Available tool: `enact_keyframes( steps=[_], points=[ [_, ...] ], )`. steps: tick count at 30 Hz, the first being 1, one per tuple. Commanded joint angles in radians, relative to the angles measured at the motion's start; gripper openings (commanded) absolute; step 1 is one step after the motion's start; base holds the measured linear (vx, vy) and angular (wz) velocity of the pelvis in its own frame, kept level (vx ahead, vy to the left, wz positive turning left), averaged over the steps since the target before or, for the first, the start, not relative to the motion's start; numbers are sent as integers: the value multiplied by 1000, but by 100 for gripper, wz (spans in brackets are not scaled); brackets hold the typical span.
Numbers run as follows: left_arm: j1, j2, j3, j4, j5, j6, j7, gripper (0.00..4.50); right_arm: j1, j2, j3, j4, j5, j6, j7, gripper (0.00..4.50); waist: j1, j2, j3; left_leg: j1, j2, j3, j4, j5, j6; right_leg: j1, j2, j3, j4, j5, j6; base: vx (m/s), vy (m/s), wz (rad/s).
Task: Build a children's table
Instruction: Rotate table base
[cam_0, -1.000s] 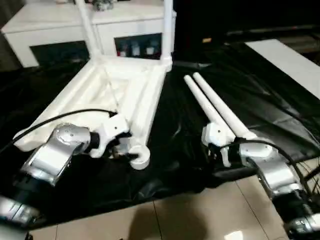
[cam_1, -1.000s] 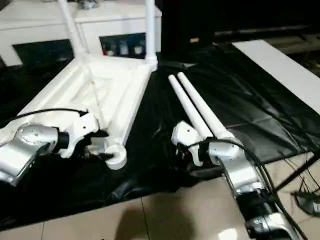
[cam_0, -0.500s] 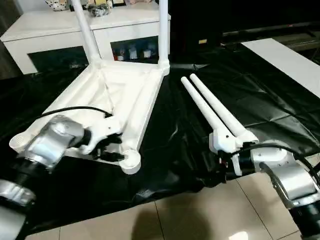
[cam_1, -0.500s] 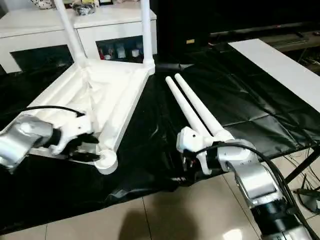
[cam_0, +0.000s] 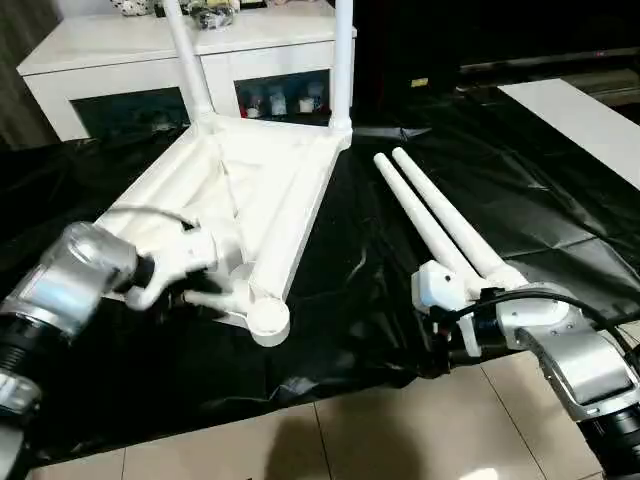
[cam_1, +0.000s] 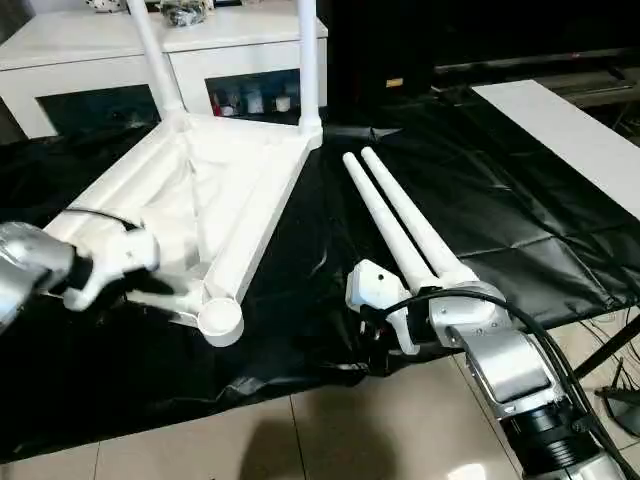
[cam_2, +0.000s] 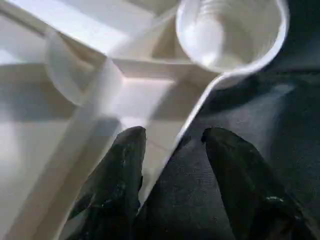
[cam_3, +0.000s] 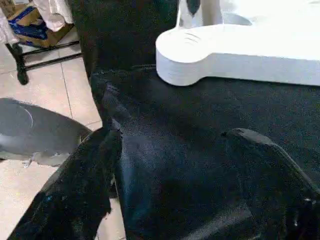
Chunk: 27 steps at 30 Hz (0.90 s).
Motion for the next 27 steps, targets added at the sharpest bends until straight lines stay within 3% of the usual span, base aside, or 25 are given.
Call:
enact_keyframes(
  steps=[1,3,4,8,11,14,19,20,27],
  points=[
    [-10,-15,-31,59,59,-59,52,239,-23,-6,9,-8,9,3,5,369,4,-5,-66,7,11,-2,-66,-155,23,54,-49,35,-68,-62,-238,0,0,0],
    [-18,-27,-41,88,78,-85,78,239,-23,-6,11,-9,10,4,4,369,4,-7,-68,6,11,-3,-65,-142,24,55,-48,34,-65,-29,-241,0,0,0],
    [-24,-43,-41,106,82,-95,97,239,-21,-5,12,-12,11,5,3,369,6,0,-69,6,10,-3,-63,-137,25,54,-48,34,-63,-14,-244,0,0,0],
    [-34,-71,-45,135,98,-114,109,239,-16,-6,19,-19,11,7,-4,369,7,-3,-68,7,10,-2,-64,-152,23,55,-49,34,-66,-22,-251,0,0,0],
    [-49,-87,-43,169,102,-114,86,203,-13,-7,20,-24,13,10,-6,369,12,-1,-67,10,11,-1,-65,-170,17,53,-48,34,-69,-46,-249,0,0,0],
    [-49,-81,-45,150,87,-59,25,190,-12,-9,20,-26,13,12,-8,369,21,2,-69,12,13,-2,-65,-166,10,52,-49,35,-65,-27,-255,0,0,0],
    [-32,-85,-26,106,60,48,-13,156,-7,-8,18,-33,20,18,-13,369,19,1,-71,7,11,-3,-63,-135,16,57,-48,33,-58,42,-268,0,0,0],
    [-22,-91,-17,88,51,81,-3,131,-8,-5,18,-31,23,18,-16,369,18,2,-71,7,12,-3,-64,-138,16,57,-49,32,-57,44,-272,0,0,0],
    [53,-107,24,-44,22,247,33,93,-9,2,24,-27,23,17,-23,369,10,-1,-67,6,13,-3,-67,-164,20,58,-50,33,-64,-21,-268,0,0,0]
  ],
)
